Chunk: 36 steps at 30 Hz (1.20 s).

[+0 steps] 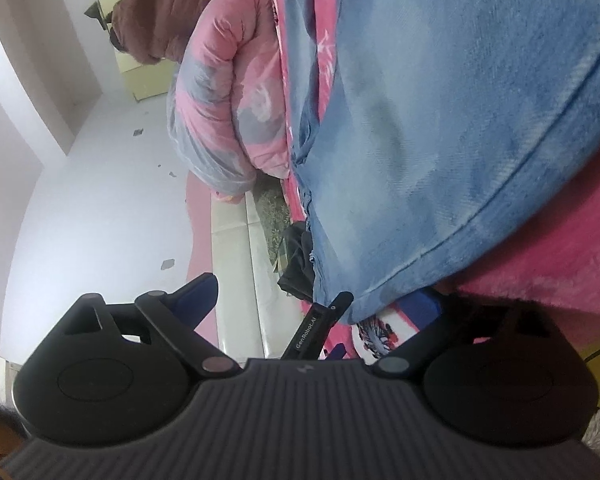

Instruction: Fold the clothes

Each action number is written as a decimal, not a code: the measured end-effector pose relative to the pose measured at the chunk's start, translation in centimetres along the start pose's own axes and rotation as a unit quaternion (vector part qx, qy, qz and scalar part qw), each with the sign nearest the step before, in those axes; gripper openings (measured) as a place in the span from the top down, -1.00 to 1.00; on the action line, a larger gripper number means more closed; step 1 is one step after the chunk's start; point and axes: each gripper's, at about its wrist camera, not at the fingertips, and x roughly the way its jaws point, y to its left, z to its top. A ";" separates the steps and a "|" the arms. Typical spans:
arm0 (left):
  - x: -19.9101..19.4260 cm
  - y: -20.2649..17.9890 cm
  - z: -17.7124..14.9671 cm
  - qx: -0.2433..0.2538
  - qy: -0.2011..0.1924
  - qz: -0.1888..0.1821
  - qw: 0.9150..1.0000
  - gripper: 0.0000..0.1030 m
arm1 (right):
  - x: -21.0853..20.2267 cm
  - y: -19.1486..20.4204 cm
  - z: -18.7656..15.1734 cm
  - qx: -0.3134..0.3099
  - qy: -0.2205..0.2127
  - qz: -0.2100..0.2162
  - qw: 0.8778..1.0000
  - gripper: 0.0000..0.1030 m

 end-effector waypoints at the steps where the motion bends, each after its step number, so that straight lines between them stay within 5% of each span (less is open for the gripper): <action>1: 0.0 0.0 0.0 0.000 0.000 0.000 1.000 -1.00 | 0.0 0.0 0.0 0.000 -0.001 -0.003 1.000 -0.81; 6: 0.2 0.3 -0.3 -0.010 -0.005 -0.007 1.000 -1.00 | 0.5 -0.1 -0.2 -0.009 0.001 -0.028 1.000 -0.60; 10: -0.1 1.4 -0.5 -0.025 -0.021 -0.032 0.999 -1.00 | 1.3 0.0 -0.5 -0.017 0.014 -0.041 0.999 -0.20; 14: -1.1 5.1 -0.2 -0.089 -0.079 -0.047 0.992 -1.00 | 1.1 -0.3 -0.4 -0.011 0.010 -0.044 0.999 0.11; 18: 0.3 8.6 1.6 -0.145 -0.081 -0.052 0.985 -0.94 | 0.8 -0.7 -0.3 -0.003 0.010 -0.044 0.999 0.21; 25: 5.4 12.4 3.5 -0.232 -0.042 -0.109 0.966 -0.45 | 0.0 0.7 -0.5 -0.045 0.005 -0.043 0.998 0.24; 34: 7.2 11.9 5.0 -0.216 -0.049 -0.109 0.969 0.36 | 0.6 1.5 0.2 -0.082 -0.013 -0.084 0.993 0.28; 36: 6.7 12.0 5.1 -0.219 -0.062 -0.098 0.969 0.69 | 0.8 1.5 0.4 -0.086 -0.019 -0.099 0.991 0.41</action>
